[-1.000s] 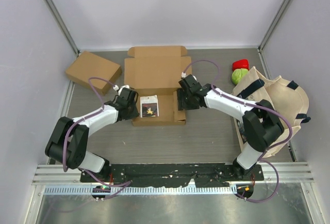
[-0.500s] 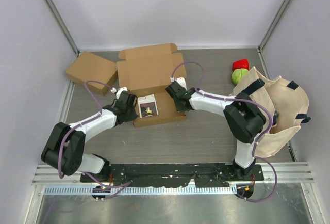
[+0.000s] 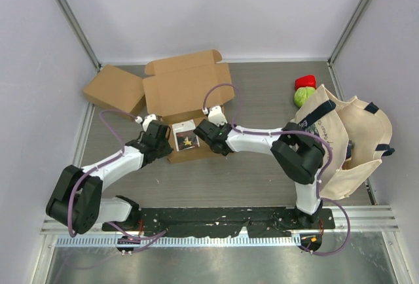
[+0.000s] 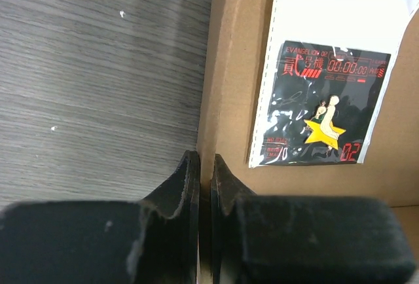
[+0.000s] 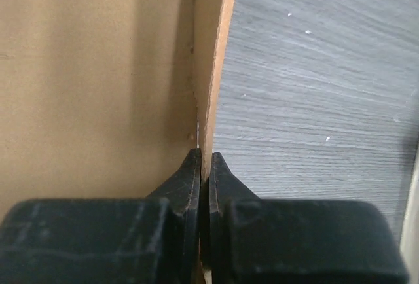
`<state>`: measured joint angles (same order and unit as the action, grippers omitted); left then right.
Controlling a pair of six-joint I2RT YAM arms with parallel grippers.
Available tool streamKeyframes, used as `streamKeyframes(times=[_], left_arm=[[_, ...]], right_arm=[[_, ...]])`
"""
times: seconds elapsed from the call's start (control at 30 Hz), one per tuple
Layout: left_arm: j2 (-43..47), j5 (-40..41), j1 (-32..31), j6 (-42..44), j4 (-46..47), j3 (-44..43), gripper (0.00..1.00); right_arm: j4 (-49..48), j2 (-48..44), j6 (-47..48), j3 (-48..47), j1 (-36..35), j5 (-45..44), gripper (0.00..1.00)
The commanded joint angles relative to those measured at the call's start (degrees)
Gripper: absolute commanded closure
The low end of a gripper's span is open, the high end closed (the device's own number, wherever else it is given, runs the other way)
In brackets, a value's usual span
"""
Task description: Fold the paper box
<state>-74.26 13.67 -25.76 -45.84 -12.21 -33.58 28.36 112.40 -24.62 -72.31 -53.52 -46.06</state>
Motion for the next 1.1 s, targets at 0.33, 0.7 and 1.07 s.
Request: streamKeyframes(times=[0.33, 0.7, 1.07], left_arm=[[6.3, -2.2, -0.4, -0.8, 3.9, 2.3, 1.0], [6.3, 0.0, -1.0, 1.0, 2.8, 2.4, 1.0], [7.1, 2.1, -1.5, 0.9, 1.3, 2.4, 1.0]], right_arm=[[-5.2, -11.7, 1.7, 5.2, 10.1, 27.6, 0.59], [-4.7, -6.1, 5.7, -4.6, 12.2, 27.5, 0.53], [-1.9, -5.5, 7.1, -3.3, 12.3, 23.4, 0.58]])
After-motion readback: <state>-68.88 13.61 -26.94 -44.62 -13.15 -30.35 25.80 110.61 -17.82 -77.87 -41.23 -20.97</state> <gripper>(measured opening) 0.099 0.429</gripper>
